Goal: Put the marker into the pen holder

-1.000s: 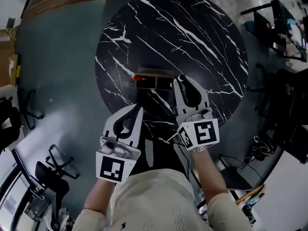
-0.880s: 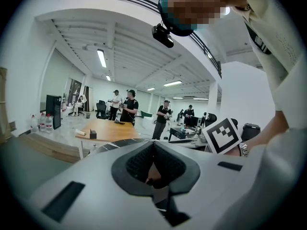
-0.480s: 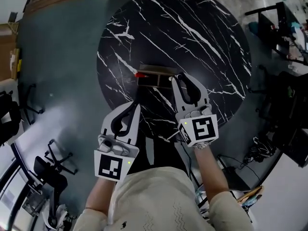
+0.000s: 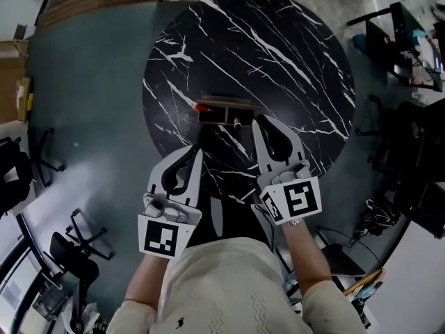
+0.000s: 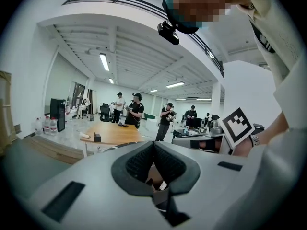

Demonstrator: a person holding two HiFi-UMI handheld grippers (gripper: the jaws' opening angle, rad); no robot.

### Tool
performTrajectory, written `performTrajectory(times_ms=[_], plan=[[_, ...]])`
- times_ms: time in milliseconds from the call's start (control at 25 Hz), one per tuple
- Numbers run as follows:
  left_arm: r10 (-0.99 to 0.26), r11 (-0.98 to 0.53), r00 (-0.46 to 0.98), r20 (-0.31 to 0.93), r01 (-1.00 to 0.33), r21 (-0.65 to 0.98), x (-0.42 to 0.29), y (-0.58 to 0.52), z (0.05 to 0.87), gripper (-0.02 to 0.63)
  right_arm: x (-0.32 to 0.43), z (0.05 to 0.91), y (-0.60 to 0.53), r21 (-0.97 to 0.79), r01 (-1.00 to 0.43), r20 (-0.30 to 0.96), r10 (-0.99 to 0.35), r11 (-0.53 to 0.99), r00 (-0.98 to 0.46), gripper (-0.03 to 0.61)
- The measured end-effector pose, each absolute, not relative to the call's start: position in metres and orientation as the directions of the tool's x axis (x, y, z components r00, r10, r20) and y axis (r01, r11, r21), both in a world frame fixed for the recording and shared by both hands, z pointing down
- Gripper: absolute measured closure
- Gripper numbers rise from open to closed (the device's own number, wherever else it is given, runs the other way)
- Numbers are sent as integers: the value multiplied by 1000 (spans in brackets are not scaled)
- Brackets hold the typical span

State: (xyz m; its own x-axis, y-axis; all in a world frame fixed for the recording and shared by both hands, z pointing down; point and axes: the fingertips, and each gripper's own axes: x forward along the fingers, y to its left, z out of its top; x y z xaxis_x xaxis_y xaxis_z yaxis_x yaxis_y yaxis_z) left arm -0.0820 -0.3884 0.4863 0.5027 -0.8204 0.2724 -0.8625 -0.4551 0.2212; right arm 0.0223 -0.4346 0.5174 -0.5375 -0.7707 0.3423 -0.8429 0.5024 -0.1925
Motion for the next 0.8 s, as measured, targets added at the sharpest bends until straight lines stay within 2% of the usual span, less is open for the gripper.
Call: performTrajectory(times_ms=[40,80,280,520,800], plan=[[-821,-461,507,262,-860,218,-81,-387,480,603,22,508,-429,-208,-836,331,-768,507,-548,556],[-821,-469,512,251,-857,215,-80,-385,474,603,22,498,-422,-229,-827,317,-764,514,-562,560],[-815,-510,544,199,-837,200,-73,-375,442,603,26,444,-384,-275,-792,240,-759,545,-605,560],[-811,-543,572,124,-815,202,-59,-355,398,603,37,399,-343,-242,-816,209,-793,525,-572,561],[-792,-577,601,107,-794,192,-53,-319,380,603,36,370,-316,-229,-812,162,-802,537,-575,560]])
